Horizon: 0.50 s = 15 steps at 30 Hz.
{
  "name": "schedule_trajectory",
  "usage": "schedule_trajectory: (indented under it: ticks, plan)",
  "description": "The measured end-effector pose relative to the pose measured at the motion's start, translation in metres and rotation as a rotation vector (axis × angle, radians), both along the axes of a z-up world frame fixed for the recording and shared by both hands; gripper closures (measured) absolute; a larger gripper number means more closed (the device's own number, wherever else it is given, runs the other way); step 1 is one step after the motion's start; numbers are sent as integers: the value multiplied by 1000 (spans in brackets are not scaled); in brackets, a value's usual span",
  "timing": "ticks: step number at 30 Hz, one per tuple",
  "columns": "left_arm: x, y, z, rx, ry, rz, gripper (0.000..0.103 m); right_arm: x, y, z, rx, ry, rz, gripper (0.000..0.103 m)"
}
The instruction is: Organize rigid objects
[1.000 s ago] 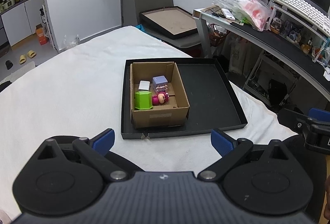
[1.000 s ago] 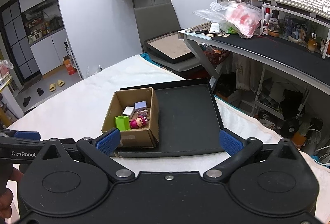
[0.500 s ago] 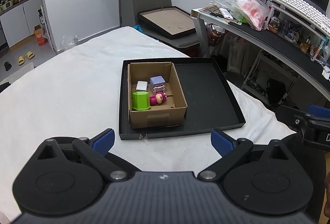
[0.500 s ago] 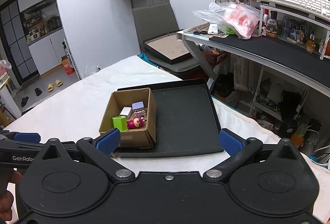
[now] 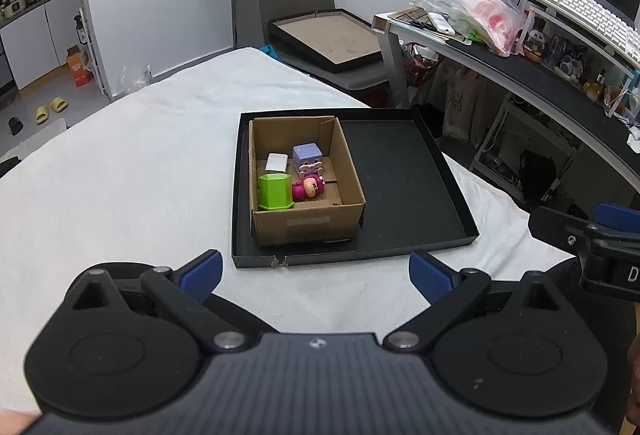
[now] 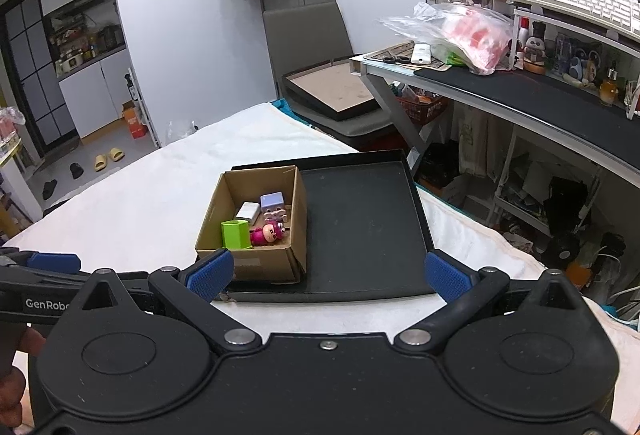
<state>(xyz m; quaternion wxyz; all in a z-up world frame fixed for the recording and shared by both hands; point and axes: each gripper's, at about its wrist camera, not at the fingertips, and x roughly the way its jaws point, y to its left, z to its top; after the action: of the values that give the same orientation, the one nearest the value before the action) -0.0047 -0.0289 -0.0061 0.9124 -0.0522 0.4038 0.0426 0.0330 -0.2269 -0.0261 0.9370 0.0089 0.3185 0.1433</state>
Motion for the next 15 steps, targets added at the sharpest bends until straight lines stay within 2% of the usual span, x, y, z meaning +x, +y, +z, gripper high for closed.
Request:
schedule_trajectory:
  ticks: [15]
  plan:
    - [1,-2,3,5,-8,-1,4,1,-1,-3,-1,10,9,0]
